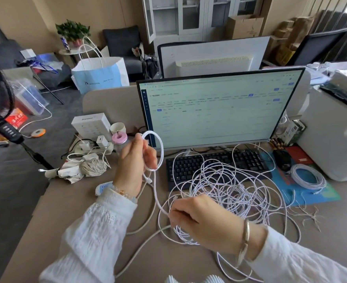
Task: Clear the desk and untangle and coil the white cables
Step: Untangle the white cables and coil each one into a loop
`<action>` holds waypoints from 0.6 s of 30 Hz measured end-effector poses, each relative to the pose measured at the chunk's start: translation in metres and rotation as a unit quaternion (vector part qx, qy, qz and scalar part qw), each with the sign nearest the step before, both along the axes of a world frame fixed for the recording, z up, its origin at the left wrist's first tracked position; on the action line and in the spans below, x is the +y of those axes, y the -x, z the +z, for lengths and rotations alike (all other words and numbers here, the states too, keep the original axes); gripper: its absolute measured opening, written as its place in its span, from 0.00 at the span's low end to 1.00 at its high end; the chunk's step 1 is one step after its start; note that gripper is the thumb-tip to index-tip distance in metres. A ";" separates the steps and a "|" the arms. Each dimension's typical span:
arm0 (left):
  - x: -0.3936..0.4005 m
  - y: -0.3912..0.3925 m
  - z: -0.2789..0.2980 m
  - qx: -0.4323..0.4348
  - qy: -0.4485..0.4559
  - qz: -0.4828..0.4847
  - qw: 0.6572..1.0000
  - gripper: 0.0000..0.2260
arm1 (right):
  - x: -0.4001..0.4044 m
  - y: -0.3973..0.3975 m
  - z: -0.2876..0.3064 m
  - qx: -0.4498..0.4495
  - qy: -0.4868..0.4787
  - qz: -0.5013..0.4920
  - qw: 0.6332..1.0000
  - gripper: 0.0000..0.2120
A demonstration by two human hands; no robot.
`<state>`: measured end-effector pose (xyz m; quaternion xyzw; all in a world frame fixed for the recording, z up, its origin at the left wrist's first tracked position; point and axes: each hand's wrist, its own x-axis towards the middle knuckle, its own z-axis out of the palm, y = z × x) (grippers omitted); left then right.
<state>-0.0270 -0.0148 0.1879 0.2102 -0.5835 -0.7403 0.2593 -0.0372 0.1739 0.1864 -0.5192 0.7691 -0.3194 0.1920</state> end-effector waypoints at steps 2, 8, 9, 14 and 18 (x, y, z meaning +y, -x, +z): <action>0.008 -0.002 0.000 -0.022 0.037 -0.050 0.998 0.17 | -0.004 -0.001 0.005 -0.059 0.009 -0.005 0.998 0.13; 0.015 -0.011 -0.013 -0.156 0.041 -0.273 0.948 0.18 | -0.009 0.025 0.019 -0.106 0.087 -0.089 0.987 0.13; 0.013 -0.013 -0.013 -0.166 -0.012 -0.318 0.933 0.17 | -0.008 0.033 0.020 -0.092 0.086 -0.107 0.986 0.13; 0.007 -0.013 -0.006 -0.175 -0.269 -0.473 0.820 0.17 | -0.002 0.061 0.017 -0.085 0.082 -0.160 0.980 0.16; 0.005 -0.009 -0.010 -0.126 -0.421 -0.475 0.763 0.12 | 0.004 0.063 0.008 -0.294 -0.017 -0.083 0.952 0.24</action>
